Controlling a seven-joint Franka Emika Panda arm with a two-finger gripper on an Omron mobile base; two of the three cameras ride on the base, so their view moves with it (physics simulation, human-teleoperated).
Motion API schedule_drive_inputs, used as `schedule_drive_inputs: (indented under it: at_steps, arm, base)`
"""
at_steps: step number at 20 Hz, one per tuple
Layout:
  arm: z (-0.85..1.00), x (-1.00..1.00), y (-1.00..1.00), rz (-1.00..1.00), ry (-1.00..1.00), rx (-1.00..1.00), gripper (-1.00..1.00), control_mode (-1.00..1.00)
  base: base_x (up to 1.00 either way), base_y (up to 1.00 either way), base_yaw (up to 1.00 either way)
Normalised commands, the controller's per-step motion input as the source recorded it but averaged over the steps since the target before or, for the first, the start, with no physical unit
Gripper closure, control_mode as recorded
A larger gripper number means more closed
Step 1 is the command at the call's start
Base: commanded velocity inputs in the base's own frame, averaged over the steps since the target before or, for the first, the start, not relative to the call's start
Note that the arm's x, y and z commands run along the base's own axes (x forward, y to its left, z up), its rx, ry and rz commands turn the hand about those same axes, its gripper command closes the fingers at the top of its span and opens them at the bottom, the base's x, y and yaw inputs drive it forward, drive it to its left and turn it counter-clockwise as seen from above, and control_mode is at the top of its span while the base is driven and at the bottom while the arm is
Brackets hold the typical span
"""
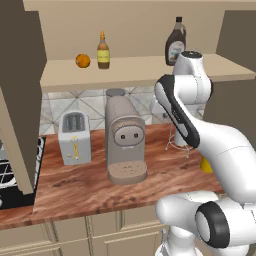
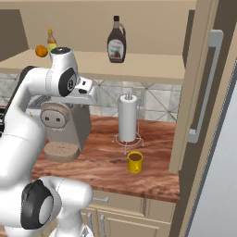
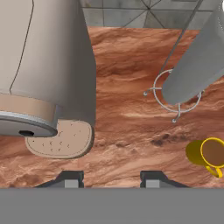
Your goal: Pick the syrup bottle and honey bottle from the cabinet and place them next to the mug.
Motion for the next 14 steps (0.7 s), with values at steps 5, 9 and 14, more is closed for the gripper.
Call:
schedule_drive_inputs:
  at_steps: [5, 9, 14]
  arm:
    - [0.15, -0.25, 0.01, 0.0, -0.16, 0.0, -1.0, -1.0]
    - [0.55, -0.59, 0.09, 0.0, -0.34, 0.0, -1.0, -1.0]
    - [0.54, -0.56, 0.29, 0.0, -0.32, 0.01, -1.0, -1.0]
  base:
    - [0.0, 0.0, 0.0]
    - [0.0, 0.0, 0.0]
    - [0.0, 0.0, 0.0]
